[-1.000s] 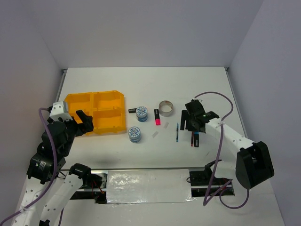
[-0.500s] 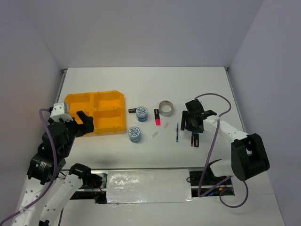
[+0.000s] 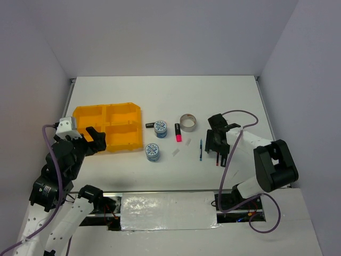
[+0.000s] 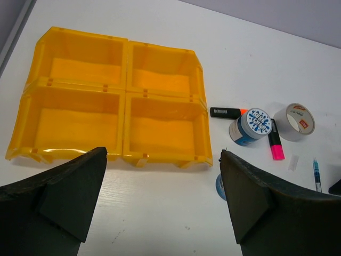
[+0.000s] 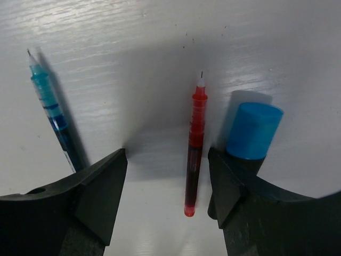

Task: Sort the stationery into containers
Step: Pick up the pen from the center of the board.

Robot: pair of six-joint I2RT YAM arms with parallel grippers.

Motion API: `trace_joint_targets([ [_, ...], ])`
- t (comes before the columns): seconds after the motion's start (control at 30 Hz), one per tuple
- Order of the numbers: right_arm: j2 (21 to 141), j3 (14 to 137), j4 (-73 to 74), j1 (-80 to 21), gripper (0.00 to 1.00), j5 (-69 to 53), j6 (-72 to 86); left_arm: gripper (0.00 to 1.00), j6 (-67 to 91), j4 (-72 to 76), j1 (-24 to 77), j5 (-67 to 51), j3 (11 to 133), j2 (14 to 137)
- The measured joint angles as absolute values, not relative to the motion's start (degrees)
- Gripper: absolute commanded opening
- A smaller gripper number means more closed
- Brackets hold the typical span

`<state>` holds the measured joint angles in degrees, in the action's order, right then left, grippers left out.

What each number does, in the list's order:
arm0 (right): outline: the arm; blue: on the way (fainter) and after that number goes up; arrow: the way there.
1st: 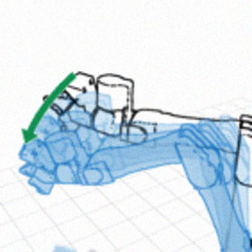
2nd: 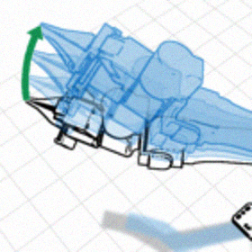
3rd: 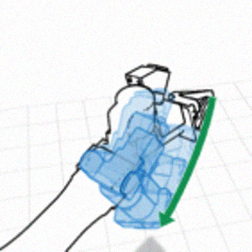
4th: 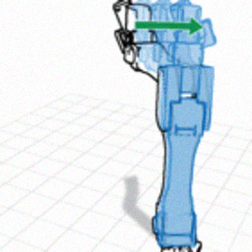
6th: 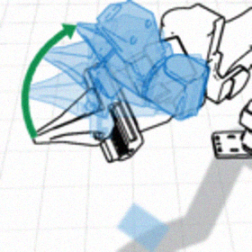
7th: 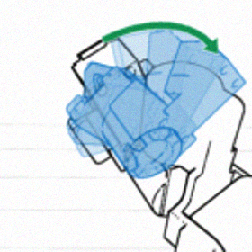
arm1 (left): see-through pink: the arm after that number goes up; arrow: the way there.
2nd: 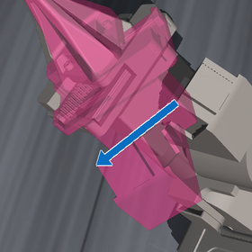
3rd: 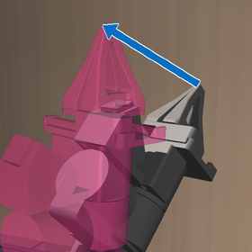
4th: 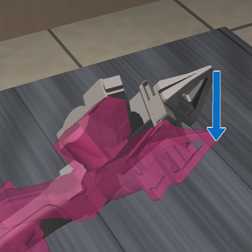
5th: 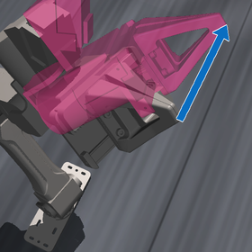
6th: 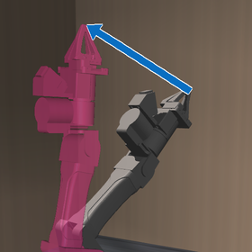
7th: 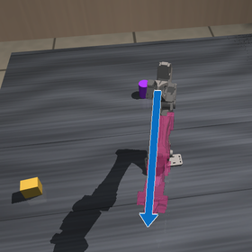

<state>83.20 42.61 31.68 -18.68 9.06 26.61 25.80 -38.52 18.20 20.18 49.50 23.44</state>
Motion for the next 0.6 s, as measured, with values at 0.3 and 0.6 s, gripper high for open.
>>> trace_joint_targets([
  [0.3,84.1,43.0,32.0,-18.0,0.40,9.2,27.6,0.99,25.8,-38.5,18.3,19.5,49.5,21.7],
  [0.6,85.2,43.8,32.9,-17.7,0.02,9.2,27.2,0.99,25.8,-38.5,18.6,19.4,49.5,21.5],
])
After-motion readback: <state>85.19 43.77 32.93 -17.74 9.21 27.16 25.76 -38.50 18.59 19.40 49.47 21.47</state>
